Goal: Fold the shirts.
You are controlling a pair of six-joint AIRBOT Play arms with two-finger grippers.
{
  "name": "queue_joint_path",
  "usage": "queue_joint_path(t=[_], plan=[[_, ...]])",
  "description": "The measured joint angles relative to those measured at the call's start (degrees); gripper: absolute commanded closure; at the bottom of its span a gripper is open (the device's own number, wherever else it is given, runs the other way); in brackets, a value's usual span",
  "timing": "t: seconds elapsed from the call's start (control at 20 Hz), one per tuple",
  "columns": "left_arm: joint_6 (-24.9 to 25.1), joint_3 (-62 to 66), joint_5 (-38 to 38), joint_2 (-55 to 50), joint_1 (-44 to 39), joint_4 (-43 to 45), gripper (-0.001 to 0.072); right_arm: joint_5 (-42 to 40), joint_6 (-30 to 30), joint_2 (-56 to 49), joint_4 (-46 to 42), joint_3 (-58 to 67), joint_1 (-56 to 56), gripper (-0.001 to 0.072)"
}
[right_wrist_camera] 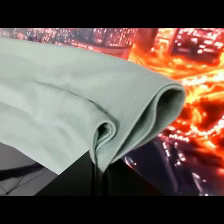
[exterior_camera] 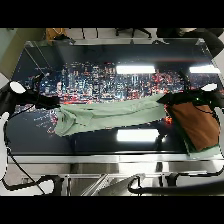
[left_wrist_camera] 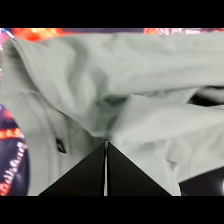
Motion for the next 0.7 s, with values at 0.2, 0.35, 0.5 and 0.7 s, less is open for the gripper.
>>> queue_joint_path(t=[0.2,0.35,0.5,0.7], plan=[[1.2,1.6,-0.7,-1.5,3.1,0.8,0.0694,-0.7,0.3,0.0,-0.3,0.0,-0.4,0.0696],[1.6,4.1,-4.4,-2.7,5.5,-1.0,0.069,-0.8,0.3,0.1,-0.4,0.0,-1.0,0.0696],[5.2,6.9,-8.9,-2.2,5.1,-15.0,0.0454,-0.4,0.7,0.2,-0.4,0.0,-1.3,0.0696],[7.9,9.8,-6.5,-0.5,-4.2,-26.4,0.0694,0.7,1.4,1.5,1.0,0.1,-1.5,0.0696]])
